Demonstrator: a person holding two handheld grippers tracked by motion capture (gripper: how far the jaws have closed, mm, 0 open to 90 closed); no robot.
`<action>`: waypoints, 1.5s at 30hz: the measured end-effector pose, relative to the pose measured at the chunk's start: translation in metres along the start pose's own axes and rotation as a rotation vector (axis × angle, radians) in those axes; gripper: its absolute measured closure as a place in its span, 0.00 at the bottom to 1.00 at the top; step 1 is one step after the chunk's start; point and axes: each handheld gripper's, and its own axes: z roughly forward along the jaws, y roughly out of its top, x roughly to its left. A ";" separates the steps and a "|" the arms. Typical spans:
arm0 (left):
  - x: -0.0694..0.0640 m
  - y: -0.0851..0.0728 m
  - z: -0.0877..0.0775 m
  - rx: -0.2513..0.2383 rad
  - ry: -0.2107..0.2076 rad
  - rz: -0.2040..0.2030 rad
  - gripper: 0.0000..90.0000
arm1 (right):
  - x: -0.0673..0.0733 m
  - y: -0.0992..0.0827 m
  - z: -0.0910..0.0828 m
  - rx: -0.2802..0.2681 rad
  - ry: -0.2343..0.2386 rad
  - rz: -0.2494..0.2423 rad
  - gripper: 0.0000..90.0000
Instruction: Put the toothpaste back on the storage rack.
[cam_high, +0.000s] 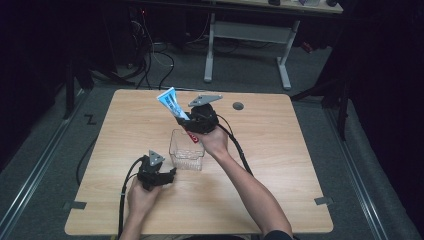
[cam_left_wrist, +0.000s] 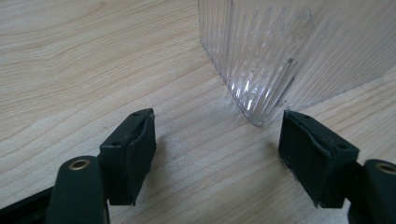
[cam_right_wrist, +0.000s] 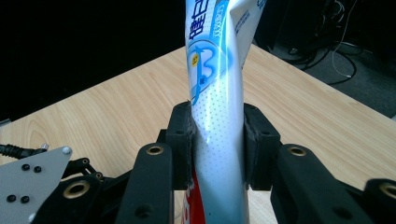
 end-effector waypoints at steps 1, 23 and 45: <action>0.000 0.000 0.000 0.000 0.000 0.000 0.31 | 0.000 0.000 0.000 0.000 0.000 0.000 0.76; 0.000 0.000 0.000 0.002 -0.002 0.000 0.31 | 0.013 -0.027 0.019 0.096 0.037 -0.005 0.76; 0.000 0.000 0.000 0.000 0.000 -0.001 0.31 | 0.013 -0.042 0.024 0.174 0.048 -0.003 0.75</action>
